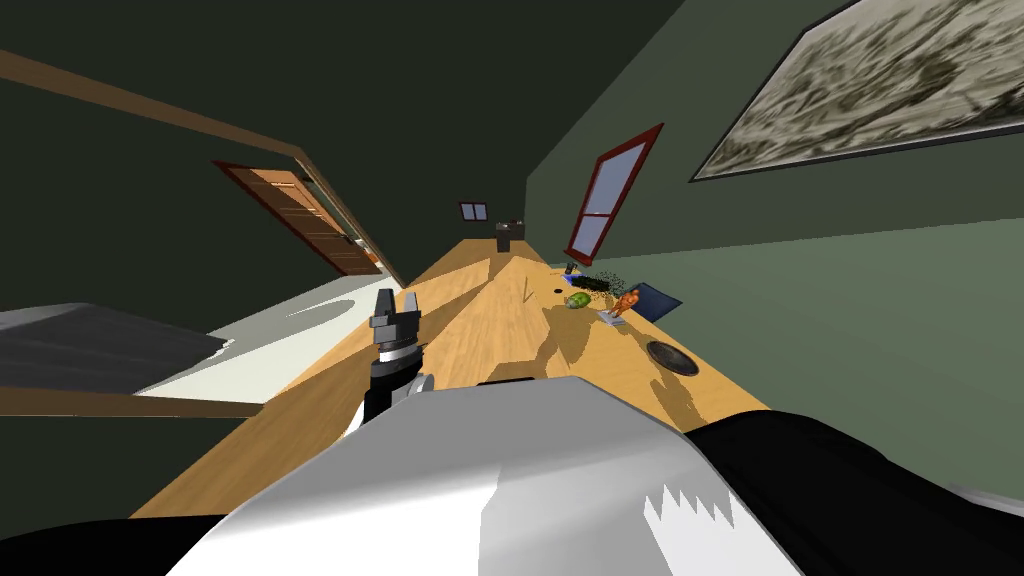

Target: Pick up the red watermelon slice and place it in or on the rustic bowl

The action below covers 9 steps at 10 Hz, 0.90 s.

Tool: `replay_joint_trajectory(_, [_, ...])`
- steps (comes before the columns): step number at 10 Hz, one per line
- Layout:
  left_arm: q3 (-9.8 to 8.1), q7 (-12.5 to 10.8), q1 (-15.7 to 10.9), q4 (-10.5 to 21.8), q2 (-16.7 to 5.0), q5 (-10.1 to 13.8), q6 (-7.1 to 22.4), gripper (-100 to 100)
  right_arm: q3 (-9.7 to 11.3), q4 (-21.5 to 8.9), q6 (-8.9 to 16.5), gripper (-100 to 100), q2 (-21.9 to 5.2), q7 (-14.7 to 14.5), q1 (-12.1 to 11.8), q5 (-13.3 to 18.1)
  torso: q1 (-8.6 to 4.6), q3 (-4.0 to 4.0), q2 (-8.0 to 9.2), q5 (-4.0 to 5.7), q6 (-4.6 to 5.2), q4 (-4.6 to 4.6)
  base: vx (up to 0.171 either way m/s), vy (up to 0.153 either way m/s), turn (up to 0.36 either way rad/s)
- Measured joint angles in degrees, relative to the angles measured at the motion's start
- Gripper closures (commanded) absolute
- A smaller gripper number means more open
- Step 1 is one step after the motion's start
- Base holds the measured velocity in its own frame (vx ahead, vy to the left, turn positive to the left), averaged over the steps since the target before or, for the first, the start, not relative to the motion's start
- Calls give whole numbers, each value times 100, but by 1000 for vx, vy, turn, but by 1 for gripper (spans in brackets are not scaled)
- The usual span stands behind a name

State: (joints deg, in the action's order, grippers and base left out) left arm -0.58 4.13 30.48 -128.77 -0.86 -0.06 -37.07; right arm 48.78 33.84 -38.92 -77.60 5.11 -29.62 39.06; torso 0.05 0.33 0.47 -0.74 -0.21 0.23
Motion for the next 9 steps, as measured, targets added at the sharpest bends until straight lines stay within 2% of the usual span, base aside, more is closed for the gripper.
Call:
replay_joint_trajectory(1, [-1,0,1,0,-1,0,0,0,-38,-209,-97,100,40,139,40,76,-10,7,16,-7,24,-2,-230,-45,80])
replay_joint_trajectory(3, [-1,0,0,0,-1,0,0,0,-47,-229,-93,100,8,447,-52,172,-14,0,-1,-9,7,0,-240,-68,277])
replay_joint_trajectory(4, [-1,0,1,0,-1,0,0,0,-67,-365,-139,100,44,531,-21,203,-11,-8,-18,-8,6,-1,-282,-48,373])
replay_joint_trajectory(5, [-1,0,0,0,-1,0,0,0,-94,-373,-145,100,29,699,-56,243,-7,-4,-8,-14,1,-1,-312,-51,430])
replay_joint_trajectory(7, [-1,0,1,0,-1,0,0,0,-150,-652,-264,100,95,1001,3,357,-4,-11,-22,-19,-1,-3,-254,-39,411])
replay_joint_trajectory(9, [-2,0,3,0,-1,0,0,0,-208,-792,-329,100,116,1272,17,424,0,-22,-42,-23,11,-8,-204,-48,302])
